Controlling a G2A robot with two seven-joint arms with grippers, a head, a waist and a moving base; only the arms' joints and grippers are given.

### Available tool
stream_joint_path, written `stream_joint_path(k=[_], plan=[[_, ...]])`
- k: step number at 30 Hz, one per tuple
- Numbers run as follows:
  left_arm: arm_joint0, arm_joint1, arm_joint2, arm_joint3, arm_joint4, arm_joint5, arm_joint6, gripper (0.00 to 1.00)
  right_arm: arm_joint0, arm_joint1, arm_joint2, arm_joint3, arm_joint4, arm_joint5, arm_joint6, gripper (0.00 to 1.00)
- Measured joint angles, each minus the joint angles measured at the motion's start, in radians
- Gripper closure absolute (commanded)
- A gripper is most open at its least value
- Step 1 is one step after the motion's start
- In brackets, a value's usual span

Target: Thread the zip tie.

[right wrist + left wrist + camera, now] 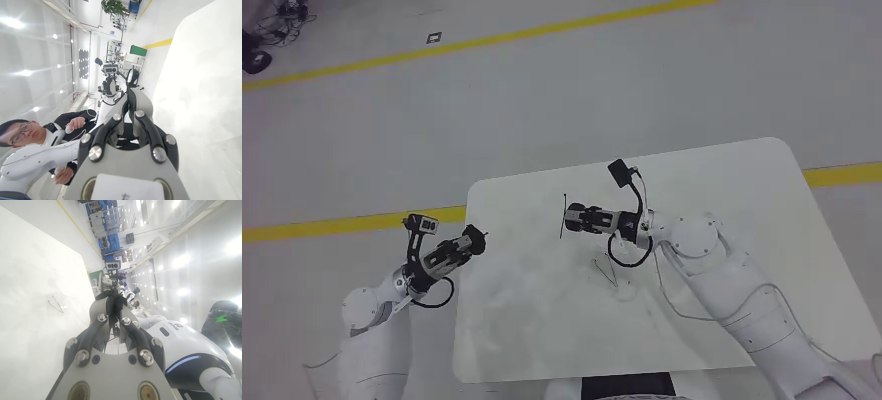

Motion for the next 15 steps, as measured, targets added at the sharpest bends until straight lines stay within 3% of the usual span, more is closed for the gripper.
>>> stream_joint_path(k=[7,15], plan=[[0.04,-0.008,0.061,-0.053,0.015,-0.008,0.131,1.0,-0.038,-0.018,-0.06,-0.031,0.01,-0.053,-0.24,1.0],[0.057,-0.014,0.115,-0.092,0.07,0.001,0.304,1.0,-0.058,-0.035,-0.123,-0.058,-0.068,-0.1,-0.485,1.0]])
